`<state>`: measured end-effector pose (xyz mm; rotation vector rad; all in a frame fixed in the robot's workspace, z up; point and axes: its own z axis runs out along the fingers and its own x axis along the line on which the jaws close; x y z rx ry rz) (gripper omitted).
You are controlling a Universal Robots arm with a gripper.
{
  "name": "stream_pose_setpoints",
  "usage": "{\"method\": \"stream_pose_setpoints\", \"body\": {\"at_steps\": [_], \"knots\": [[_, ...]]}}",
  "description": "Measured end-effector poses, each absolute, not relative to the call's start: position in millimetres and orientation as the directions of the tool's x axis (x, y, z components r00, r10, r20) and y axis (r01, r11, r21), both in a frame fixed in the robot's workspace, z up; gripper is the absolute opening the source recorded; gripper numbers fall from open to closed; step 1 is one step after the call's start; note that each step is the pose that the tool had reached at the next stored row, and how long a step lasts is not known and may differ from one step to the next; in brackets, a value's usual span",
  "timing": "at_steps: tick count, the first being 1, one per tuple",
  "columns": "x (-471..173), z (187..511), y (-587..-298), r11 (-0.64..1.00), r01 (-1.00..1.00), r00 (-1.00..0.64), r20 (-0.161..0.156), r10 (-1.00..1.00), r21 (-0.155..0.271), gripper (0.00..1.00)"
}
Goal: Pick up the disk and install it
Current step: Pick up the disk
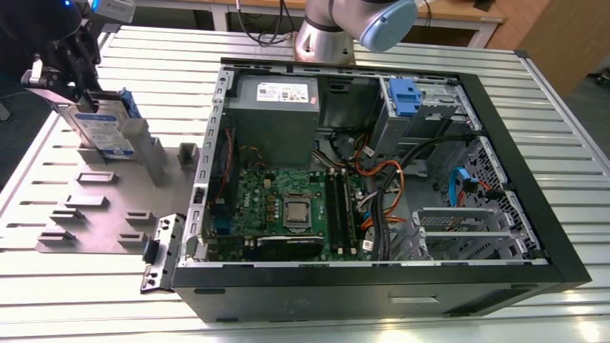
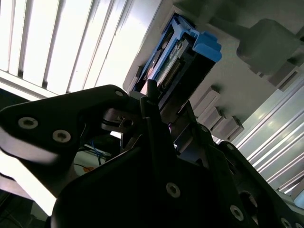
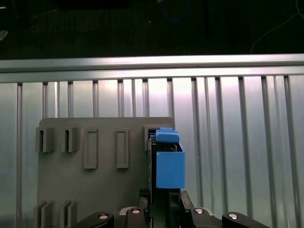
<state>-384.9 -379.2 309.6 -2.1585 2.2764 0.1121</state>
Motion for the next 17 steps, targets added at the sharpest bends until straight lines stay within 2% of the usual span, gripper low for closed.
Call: {"method": "stream_pose_setpoints", "body": {"at_steps": [17], "knots": [[-385,320,-379,0.052,-0.997,-0.054,-0.049,-0.997,0.050,0.35]]}}
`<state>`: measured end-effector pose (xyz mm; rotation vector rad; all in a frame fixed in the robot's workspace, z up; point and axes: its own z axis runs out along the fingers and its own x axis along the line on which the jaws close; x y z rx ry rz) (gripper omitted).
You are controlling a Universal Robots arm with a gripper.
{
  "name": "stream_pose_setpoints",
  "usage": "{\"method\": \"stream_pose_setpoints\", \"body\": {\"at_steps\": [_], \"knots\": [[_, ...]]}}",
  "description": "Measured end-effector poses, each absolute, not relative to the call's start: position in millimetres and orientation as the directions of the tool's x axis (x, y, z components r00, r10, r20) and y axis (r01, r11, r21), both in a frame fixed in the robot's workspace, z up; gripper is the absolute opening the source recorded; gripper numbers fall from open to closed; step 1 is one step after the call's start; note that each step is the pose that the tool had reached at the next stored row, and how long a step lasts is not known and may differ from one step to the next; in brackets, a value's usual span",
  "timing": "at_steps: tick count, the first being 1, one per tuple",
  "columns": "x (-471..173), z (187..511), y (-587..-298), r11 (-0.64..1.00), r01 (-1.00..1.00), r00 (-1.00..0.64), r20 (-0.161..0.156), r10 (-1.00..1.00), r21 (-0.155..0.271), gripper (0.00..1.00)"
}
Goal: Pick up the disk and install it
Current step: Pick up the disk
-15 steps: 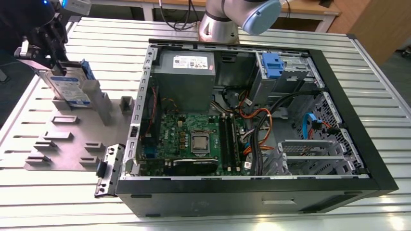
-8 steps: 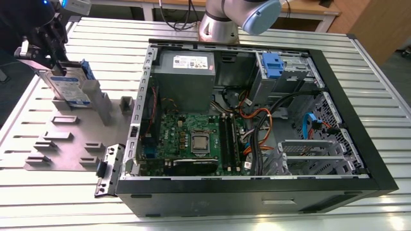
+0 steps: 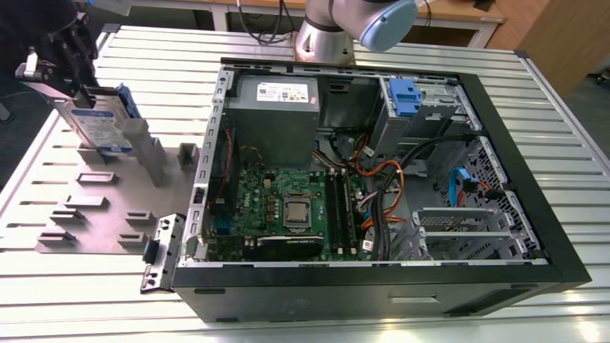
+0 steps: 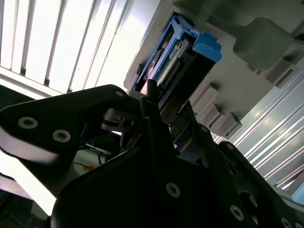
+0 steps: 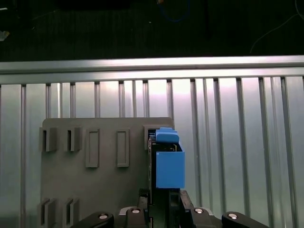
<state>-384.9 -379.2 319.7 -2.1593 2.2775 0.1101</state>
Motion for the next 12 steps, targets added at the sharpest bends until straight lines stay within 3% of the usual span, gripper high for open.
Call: {"method": "stream_pose_setpoints", "body": {"at_steps": [12], "knots": [[-385,363,-379,0.052,-0.997,-0.054,-0.050,-0.997,0.050,0.35]]}}
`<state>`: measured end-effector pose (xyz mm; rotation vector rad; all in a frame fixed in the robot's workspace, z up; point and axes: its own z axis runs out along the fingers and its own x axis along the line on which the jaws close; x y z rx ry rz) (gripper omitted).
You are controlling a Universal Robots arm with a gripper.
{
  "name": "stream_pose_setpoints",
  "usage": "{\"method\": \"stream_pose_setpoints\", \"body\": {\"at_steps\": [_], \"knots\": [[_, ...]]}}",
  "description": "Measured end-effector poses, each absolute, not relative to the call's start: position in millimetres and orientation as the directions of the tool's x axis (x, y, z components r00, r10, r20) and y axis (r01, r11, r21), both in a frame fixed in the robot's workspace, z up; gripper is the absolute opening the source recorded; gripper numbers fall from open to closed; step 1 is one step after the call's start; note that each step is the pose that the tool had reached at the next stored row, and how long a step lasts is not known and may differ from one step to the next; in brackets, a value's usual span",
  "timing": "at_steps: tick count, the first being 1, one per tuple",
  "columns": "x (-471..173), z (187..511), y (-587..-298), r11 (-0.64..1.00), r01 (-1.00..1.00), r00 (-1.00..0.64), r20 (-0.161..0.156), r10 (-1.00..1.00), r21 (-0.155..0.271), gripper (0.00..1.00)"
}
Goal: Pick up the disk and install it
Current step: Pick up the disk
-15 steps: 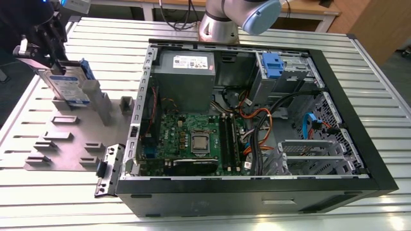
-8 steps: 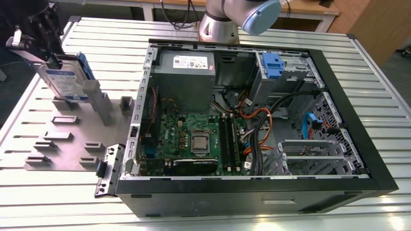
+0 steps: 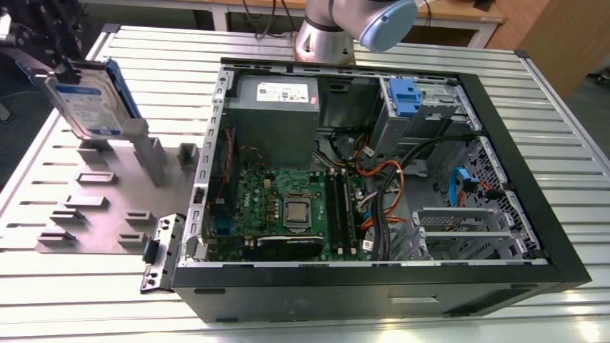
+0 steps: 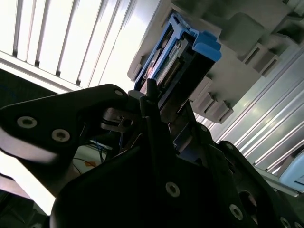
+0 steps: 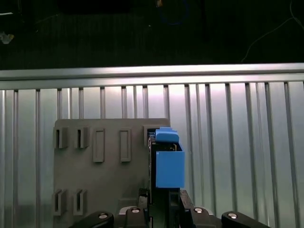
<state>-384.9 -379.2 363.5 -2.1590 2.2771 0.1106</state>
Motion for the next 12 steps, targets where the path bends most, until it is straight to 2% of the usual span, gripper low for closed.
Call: {"method": "stream_pose_setpoints", "body": {"at_steps": [12], "knots": [[-385,415,-379,0.052,-0.997,-0.054,-0.050,-0.997,0.050,0.35]]}}
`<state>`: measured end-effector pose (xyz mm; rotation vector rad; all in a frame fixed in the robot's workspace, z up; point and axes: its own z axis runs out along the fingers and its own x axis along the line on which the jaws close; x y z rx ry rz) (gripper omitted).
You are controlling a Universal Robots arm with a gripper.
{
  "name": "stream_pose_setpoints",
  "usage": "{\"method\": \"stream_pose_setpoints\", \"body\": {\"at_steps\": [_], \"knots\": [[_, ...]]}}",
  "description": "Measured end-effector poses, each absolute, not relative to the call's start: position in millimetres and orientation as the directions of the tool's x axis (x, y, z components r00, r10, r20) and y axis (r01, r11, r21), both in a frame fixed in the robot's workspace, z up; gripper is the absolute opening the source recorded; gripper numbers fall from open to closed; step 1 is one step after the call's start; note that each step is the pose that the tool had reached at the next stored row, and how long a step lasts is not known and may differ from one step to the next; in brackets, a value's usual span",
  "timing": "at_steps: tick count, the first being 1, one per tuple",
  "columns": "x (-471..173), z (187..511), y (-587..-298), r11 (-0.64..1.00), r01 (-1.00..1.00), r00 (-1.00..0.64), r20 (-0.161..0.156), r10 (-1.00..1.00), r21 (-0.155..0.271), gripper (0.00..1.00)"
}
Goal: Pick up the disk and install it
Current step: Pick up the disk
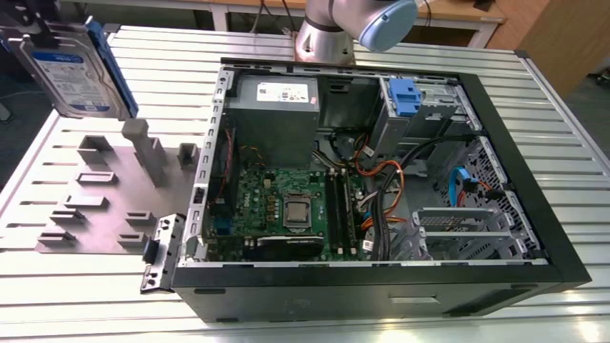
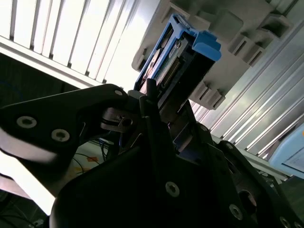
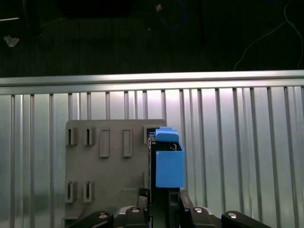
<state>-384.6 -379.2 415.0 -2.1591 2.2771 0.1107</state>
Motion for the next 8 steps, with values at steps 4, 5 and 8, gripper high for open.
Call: {"method": "stream_pose_setpoints", "body": {"at_steps": [4,5,8], "knots": [[-385,429,-379,0.052,-0.997,-0.054,-0.050,-0.997,0.050,0.35],[-385,434,-379,0.052,-0.997,-0.054,-0.050,-0.997,0.050,0.35],[-385,447,-379,0.052,-0.997,-0.054,-0.050,-0.997,0.050,0.35]]}}
